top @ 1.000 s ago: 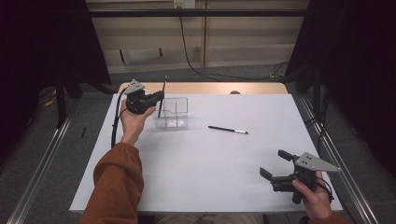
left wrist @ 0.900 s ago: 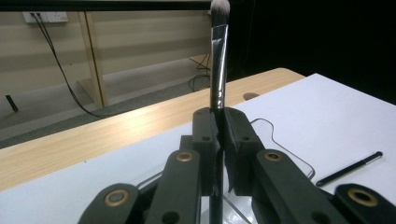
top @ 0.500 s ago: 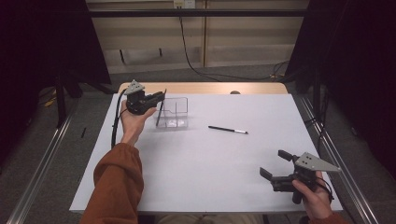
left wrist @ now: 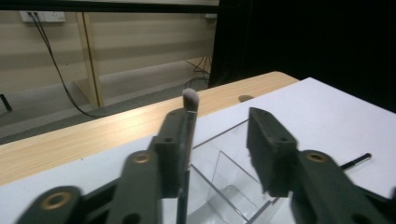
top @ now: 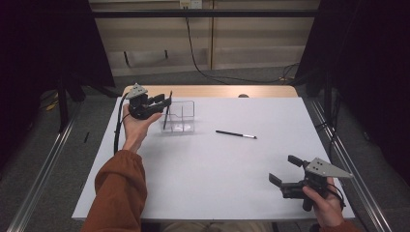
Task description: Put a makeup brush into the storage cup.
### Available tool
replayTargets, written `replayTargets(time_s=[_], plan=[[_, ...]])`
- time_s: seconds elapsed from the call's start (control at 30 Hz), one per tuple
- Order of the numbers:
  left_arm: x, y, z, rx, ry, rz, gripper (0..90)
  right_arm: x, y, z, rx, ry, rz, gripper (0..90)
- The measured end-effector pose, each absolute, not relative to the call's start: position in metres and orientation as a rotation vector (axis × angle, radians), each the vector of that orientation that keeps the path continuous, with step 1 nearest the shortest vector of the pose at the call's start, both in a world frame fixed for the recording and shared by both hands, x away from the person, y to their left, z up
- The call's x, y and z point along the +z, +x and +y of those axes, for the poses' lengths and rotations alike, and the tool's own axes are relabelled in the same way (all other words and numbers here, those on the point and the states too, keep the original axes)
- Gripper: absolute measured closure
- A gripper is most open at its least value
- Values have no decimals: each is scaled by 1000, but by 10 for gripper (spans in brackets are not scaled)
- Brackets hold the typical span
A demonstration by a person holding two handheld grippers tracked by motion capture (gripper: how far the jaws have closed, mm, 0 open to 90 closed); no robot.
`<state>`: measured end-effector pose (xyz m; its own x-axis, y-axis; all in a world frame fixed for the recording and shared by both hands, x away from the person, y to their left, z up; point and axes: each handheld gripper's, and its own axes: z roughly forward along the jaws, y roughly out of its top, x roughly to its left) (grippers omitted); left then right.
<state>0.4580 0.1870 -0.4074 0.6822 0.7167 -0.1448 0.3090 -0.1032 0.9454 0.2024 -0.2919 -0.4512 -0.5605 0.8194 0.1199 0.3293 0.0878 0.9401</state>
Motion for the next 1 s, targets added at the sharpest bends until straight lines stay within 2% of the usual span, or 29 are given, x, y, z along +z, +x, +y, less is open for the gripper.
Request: replayTargets(time_s=[0.37, 0.5, 0.63, 1.0], plan=[[-397, 447, 186, 437, 1671, 875, 159, -451, 202, -291, 1480, 1127, 1932, 0], [-396, 444, 185, 405, 1669, 885, 73, -451, 202, -291, 1483, 1127, 1930, 0], [-396, 439, 184, 404, 1674, 870, 30, -451, 202, -291, 1486, 1126, 1928, 0], [-395, 422, 188, 412, 1699, 849, 20, -451, 202, -291, 1484, 1127, 1929, 0]])
